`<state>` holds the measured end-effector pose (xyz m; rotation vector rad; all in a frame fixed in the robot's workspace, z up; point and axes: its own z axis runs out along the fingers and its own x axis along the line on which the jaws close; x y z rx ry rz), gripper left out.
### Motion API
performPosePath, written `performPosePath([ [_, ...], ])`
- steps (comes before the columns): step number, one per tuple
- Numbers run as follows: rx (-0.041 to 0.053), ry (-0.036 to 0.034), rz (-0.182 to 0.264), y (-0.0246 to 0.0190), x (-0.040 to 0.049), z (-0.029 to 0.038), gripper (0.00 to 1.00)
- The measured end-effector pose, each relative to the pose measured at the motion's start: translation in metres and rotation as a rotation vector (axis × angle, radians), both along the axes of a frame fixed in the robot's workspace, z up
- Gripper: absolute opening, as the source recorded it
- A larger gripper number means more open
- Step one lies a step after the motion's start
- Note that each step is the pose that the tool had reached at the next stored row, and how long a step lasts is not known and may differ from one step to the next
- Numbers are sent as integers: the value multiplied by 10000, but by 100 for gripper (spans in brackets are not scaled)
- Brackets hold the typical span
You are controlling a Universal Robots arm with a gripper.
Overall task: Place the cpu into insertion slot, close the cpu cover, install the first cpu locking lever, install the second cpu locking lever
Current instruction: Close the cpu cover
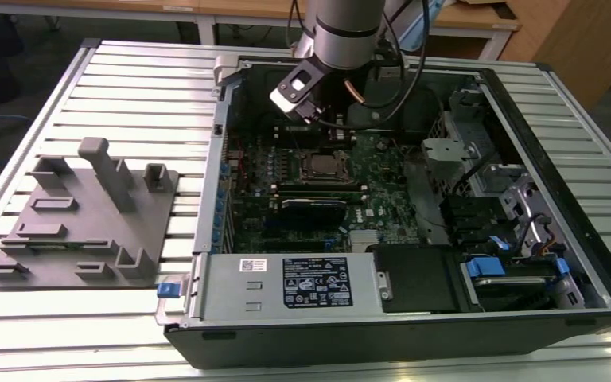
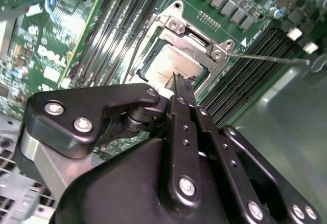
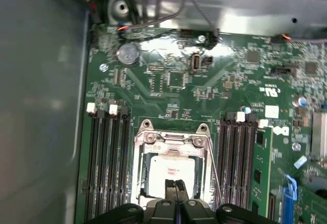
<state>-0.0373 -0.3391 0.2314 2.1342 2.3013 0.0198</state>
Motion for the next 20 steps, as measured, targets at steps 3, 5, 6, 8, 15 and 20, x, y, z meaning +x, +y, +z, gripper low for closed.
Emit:
performPosePath([
  [3, -1, 1, 353, 0, 0, -1, 10],
  [5, 0, 0, 364, 0, 0, -1, 10],
  [6, 0, 0, 368, 0, 0, -1, 10],
  [8, 0, 0, 383, 0, 0, -1, 10],
  [15, 0, 0, 447, 0, 0, -1, 10],
  [20, 0, 0, 448, 0, 0, -1, 10],
])
